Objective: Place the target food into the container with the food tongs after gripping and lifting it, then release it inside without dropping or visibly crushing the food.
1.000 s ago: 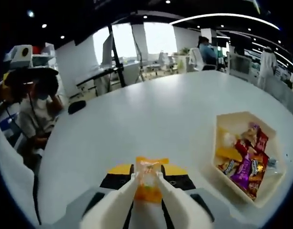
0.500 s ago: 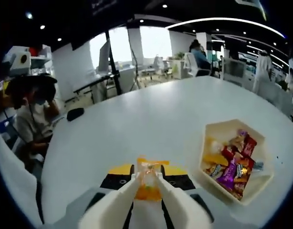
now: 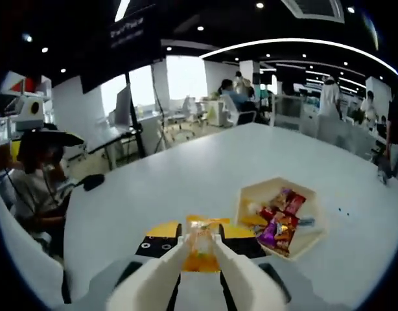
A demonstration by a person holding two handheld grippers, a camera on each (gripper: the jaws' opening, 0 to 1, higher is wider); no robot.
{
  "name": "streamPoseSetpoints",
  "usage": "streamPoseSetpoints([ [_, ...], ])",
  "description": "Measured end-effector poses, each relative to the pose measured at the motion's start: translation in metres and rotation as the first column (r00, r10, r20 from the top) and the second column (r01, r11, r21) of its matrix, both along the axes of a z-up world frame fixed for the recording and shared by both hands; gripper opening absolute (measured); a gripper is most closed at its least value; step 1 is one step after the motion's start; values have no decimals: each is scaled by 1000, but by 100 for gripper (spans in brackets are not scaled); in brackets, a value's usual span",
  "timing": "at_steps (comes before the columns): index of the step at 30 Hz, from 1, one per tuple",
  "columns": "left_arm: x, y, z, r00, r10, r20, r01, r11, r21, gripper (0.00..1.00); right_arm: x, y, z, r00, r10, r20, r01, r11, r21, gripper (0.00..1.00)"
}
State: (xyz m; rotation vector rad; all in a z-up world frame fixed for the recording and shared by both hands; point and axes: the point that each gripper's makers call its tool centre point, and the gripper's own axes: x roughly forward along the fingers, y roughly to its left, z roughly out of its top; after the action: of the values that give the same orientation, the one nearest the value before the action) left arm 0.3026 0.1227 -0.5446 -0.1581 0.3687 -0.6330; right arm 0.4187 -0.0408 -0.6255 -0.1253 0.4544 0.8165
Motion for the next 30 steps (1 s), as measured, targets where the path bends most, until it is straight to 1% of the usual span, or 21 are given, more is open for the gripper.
streamPoseSetpoints([
  [3, 6, -9, 3, 999, -37, 15, 38, 999, -6, 99, -5, -17, 14, 998, -67, 13, 67, 998, 20, 22],
  [6, 10, -16, 6, 997, -65, 29, 65, 998, -16, 99, -11, -31, 28, 993, -114, 37, 113, 993, 27, 22],
  [10, 17, -28, 8, 992, -114, 49, 116, 993, -31, 99, -22, -53, 44, 980, -192, 56, 189, 981, 45, 22],
  [12, 19, -32, 9, 990, -133, 54, 135, 990, -40, 99, -26, -60, 48, 974, -218, 61, 215, 975, 50, 22],
  [15, 22, -39, 8, 985, -165, 56, 167, 985, -52, 99, -37, -71, 50, 966, -247, 72, 244, 969, 38, 22],
  [19, 22, -48, 4, 976, -215, 47, 217, 976, -36, 99, -47, -87, 49, 953, -296, 67, 293, 955, 49, 22],
  [20, 23, -51, 4, 973, -226, 44, 227, 973, -35, 99, -50, -90, 50, 947, -315, 68, 311, 949, 57, 22],
  [26, 29, -57, 4, 968, -246, 43, 247, 969, -24, 99, -60, -96, 46, 931, -361, 54, 357, 931, 75, 22],
  [30, 30, -58, 2, 964, -262, 37, 262, 965, -14, 99, -60, -96, 45, 927, -372, 53, 368, 926, 81, 22],
])
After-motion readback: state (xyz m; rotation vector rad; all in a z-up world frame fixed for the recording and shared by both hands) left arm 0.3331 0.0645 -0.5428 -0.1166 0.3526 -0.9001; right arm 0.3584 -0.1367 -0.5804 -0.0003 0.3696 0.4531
